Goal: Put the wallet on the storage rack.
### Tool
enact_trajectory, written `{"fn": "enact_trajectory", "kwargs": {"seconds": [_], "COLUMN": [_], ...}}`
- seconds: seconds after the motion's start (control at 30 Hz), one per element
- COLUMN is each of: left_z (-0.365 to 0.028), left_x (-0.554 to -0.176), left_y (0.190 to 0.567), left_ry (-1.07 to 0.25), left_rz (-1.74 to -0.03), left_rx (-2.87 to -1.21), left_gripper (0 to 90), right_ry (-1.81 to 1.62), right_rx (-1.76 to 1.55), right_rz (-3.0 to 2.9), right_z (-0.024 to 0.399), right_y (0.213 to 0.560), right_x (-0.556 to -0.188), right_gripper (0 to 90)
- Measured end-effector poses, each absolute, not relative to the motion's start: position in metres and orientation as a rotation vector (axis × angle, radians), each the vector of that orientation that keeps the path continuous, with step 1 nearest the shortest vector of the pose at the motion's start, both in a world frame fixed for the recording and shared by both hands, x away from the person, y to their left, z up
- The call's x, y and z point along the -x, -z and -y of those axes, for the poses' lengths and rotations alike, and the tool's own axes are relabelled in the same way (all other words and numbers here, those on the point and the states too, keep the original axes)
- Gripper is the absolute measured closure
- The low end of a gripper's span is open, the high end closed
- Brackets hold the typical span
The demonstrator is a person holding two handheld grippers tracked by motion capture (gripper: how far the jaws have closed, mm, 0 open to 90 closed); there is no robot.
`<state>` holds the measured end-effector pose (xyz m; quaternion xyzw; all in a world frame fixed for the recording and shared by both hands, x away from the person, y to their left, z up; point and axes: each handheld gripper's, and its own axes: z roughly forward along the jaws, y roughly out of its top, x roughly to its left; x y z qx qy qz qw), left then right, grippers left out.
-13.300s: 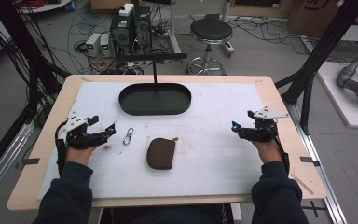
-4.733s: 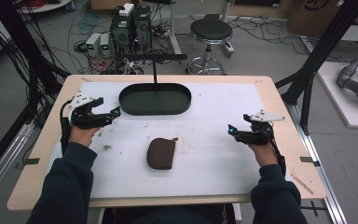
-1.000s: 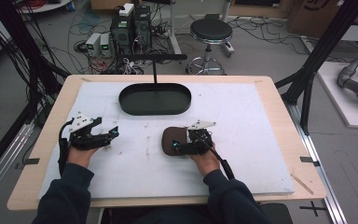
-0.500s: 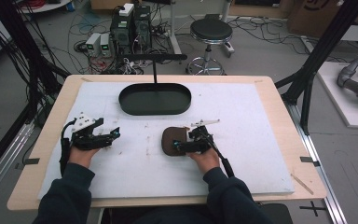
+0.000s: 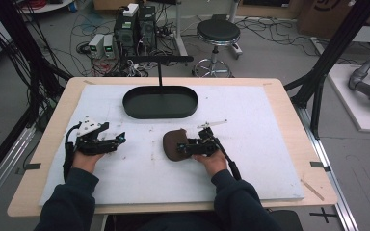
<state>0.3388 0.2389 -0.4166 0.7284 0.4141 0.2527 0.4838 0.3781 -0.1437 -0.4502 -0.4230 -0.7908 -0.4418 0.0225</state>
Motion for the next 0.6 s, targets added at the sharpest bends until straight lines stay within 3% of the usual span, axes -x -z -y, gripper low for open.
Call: {"fn": "enact_trajectory", "kwargs": {"seconds": [0.1,0.2,0.6], "left_z": [-0.239,-0.240,-0.241], "left_x": [-0.339,-0.339,-0.338], "left_y": [0.417,0.417,0.417], "left_ry": [-0.612,-0.611,-0.610], "left_rz": [-1.013,-1.015,-1.018], "left_rx": [-1.770,-1.774,-1.769], "left_gripper": [22.9,23.0,23.2], "right_ry": [1.401,1.428,1.406], "right_rx": [1.298,1.248,1.062], "right_rz": [2.398,2.430,2.899], "right_z": [0.148,0.150,0.160], "right_y": [0.449,0.444,0.394], "right_x": [-0.380,-0.379,-0.366], "right_gripper": [60.4,66.3,76.4]}}
